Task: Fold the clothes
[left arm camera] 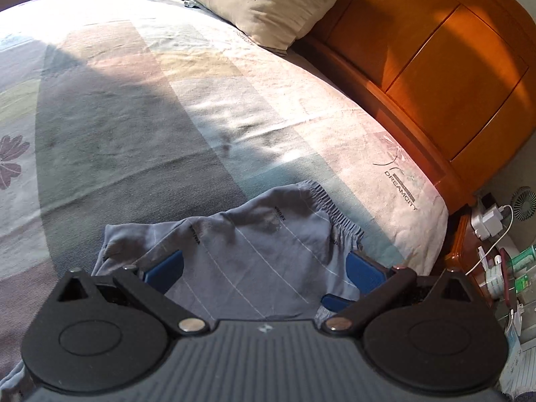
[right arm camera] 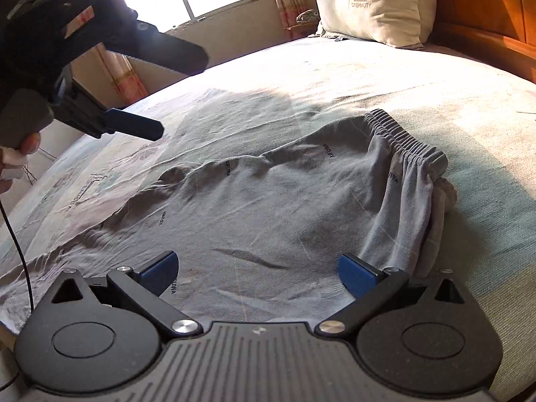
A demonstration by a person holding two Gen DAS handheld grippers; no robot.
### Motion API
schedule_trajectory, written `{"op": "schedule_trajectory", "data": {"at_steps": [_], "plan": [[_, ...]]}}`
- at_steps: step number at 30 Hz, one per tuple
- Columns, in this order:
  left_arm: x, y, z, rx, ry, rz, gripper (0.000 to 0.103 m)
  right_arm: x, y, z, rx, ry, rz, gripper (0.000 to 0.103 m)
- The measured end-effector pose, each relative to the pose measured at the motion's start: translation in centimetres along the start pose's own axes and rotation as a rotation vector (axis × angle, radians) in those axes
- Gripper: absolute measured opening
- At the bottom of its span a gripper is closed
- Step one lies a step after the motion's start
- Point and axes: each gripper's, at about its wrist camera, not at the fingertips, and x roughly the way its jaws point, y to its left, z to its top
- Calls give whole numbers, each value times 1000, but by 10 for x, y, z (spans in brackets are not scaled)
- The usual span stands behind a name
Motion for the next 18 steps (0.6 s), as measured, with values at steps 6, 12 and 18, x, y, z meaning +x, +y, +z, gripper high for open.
{"op": "schedule_trajectory", "data": {"at_steps": [6, 12, 18], "plan": [[-25, 5, -56, 76, -7, 190, 102, -27, -3, -3, -19, -101, 48, 103], [-9, 3, -114, 137, 20, 233, 102, -52, -19, -2, -17, -107, -2, 78], [0, 6, -144, 96, 25, 208, 102, -47, -54, 8, 113, -92, -100, 58]]}}
